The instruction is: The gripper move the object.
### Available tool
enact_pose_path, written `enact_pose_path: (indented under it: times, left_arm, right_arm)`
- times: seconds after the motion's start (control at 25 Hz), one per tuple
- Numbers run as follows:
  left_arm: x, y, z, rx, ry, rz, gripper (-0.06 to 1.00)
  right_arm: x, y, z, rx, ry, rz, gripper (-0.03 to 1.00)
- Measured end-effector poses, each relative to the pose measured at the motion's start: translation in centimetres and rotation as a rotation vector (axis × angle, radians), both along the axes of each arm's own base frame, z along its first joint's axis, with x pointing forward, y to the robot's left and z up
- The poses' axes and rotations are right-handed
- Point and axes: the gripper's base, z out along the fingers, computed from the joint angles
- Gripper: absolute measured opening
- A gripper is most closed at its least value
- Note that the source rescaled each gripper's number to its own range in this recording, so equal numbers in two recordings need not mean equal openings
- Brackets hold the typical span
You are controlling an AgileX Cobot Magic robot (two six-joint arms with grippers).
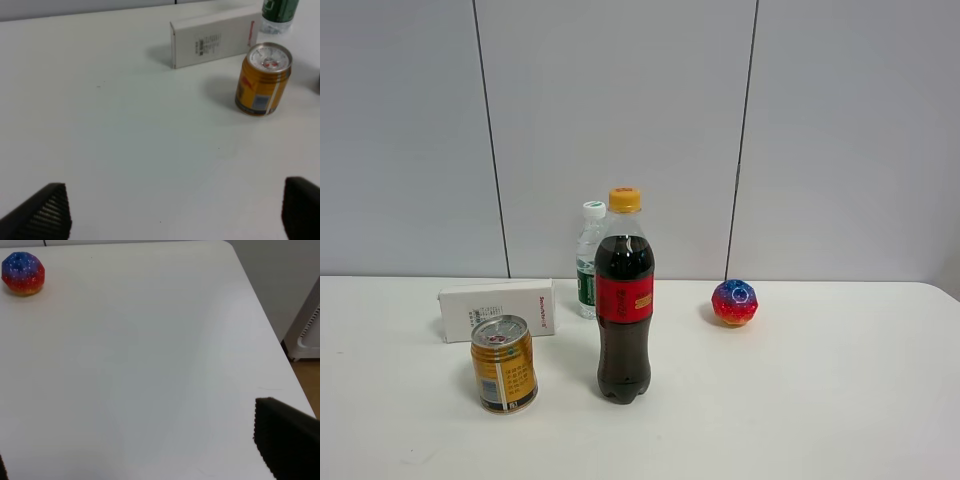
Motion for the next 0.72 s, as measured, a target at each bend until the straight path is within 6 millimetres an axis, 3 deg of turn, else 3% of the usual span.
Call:
enact_pose_path:
  times: [0.72]
  left_arm:
    - [0.00,0.01,0.00,0.001,0.000,0.001,0.51]
  right_arm:
    - [0.00,0.00,0.00,0.000,0.000,0.000,1.00]
